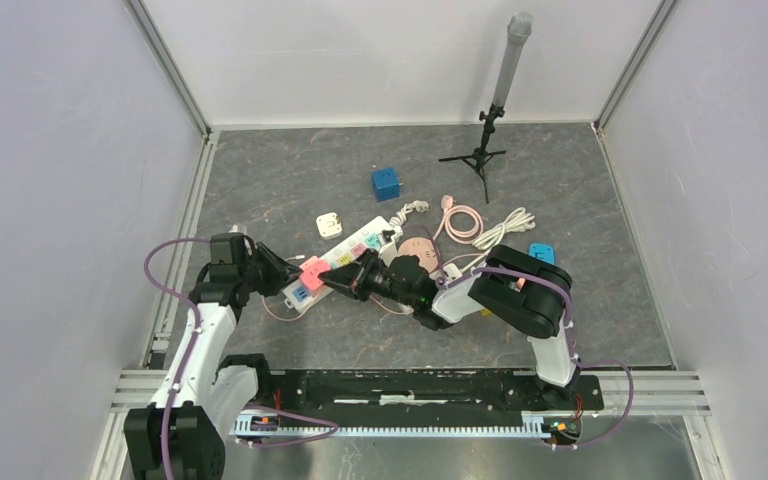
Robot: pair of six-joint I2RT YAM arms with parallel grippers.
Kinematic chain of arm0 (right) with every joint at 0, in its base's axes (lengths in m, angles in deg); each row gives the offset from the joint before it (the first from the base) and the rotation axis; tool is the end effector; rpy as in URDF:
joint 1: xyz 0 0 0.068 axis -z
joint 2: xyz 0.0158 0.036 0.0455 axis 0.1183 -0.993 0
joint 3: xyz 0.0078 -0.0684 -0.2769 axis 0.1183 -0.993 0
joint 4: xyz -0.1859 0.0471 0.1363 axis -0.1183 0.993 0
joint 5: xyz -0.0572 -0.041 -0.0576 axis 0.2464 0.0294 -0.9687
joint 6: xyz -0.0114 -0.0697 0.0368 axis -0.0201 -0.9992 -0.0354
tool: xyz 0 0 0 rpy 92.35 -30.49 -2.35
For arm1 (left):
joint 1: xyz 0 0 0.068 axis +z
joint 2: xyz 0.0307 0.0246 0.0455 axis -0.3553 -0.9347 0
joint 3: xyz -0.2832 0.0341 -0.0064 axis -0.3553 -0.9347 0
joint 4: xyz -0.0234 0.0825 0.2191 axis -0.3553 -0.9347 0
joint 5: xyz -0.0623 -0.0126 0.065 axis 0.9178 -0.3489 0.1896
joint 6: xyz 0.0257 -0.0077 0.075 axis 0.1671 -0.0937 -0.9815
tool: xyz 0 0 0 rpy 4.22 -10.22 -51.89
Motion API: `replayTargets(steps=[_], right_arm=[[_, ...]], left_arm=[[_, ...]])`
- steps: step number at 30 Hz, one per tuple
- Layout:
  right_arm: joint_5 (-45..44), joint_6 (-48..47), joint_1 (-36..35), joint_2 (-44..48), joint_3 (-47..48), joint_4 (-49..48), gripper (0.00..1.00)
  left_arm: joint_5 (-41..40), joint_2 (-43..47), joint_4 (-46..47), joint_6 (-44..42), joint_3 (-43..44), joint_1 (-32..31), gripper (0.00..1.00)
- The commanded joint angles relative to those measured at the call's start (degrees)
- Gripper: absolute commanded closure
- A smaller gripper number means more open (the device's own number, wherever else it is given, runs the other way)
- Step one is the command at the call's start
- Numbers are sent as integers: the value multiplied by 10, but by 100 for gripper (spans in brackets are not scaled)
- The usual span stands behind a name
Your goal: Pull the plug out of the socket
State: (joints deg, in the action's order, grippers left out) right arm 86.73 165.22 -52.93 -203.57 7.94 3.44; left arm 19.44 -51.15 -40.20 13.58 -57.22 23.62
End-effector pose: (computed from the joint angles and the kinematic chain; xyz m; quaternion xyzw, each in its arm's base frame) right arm 0.2010 0.3557 0.1760 0.1732 0.7147 0.6635 0.1376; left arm 0.1601 -0.0131 0.2016 -0.3155 0.8673 -0.2610 0.2830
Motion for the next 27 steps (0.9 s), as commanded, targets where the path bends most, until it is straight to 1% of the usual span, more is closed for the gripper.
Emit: replayTargets(steps=[1,13,19,22,25,27], right_arm=[[6,3,4,16,20,-207,100],[6,-7,14,17,12,-281,100],[6,-24,23,35,-2,-266,100],[9,-30,31,43,-4,-250,100],[13,-46,44,52,-5,-227,100],[18,-66,57,59,-1,-197,100]], left_arm=[[-18,-12,-23,6,-17,-7,72],[-21,-9,-27,8,-16,-8,72],[-22,-6,-34,5,-1,-8,72],[-22,-2,-42,2,24,-8,67],[-27,2,-57,-9,61,-8,59],[-38,3,-73,-22,86,-8,55]])
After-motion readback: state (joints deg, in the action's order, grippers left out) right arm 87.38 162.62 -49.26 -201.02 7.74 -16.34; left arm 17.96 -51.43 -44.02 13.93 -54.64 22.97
